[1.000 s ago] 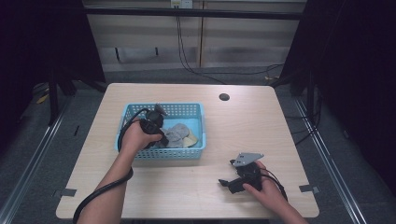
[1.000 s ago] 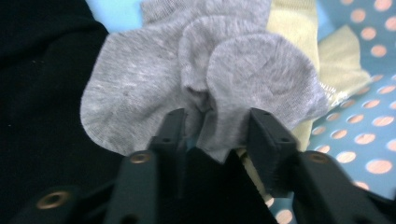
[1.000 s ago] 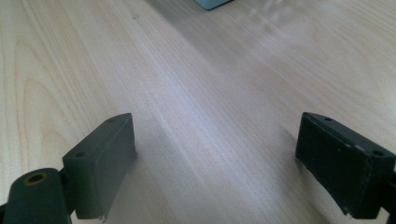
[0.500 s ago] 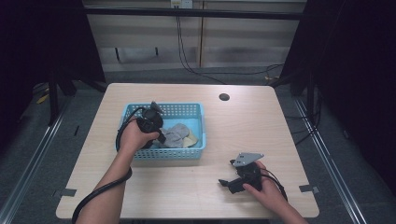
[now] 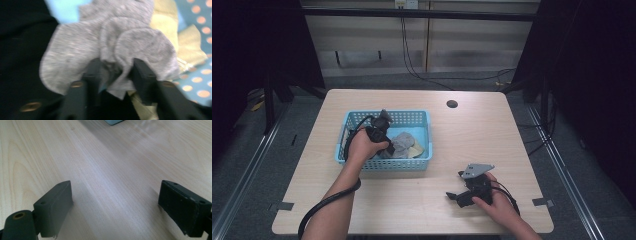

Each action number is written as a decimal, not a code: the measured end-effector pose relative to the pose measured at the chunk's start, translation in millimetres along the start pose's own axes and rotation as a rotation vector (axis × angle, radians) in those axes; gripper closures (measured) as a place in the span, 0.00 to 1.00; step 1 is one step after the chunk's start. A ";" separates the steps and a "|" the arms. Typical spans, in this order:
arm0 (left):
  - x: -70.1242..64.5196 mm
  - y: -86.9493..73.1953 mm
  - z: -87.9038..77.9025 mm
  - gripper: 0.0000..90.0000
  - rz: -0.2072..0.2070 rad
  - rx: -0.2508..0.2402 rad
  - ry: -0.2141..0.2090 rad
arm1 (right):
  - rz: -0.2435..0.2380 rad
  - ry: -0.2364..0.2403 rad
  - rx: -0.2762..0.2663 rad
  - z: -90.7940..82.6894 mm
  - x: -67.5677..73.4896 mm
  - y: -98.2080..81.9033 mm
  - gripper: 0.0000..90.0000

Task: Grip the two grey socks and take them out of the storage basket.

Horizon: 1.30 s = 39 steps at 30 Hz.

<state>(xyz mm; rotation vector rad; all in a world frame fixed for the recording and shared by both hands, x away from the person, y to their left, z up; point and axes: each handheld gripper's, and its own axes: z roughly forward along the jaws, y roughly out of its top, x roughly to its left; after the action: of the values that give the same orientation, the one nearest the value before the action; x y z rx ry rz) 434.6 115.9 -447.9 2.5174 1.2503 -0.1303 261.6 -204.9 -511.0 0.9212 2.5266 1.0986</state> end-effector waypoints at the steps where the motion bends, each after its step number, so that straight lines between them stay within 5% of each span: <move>1: -1.6 0.8 0.9 0.79 0.011 0.008 0.009 | -0.001 0.000 0.000 0.0 0.0 0.0 0.13; 7: -3.9 4.1 -7.0 0.93 0.001 0.039 0.008 | -0.001 0.002 0.000 -0.2 0.0 -0.1 0.13; 31: -18.2 17.3 -78.6 0.94 0.096 0.048 0.038 | -0.004 0.000 -0.001 -0.2 -0.2 0.0 0.13; 39: -24.5 16.8 -89.5 0.94 0.115 0.065 0.028 | -0.004 0.000 -0.001 -0.3 -0.2 0.0 0.13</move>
<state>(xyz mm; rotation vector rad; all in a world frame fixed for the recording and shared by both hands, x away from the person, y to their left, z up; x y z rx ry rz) 427.2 117.2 -353.8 2.6485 1.1256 -0.1107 261.6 -205.2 -510.8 0.9156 2.5262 1.0986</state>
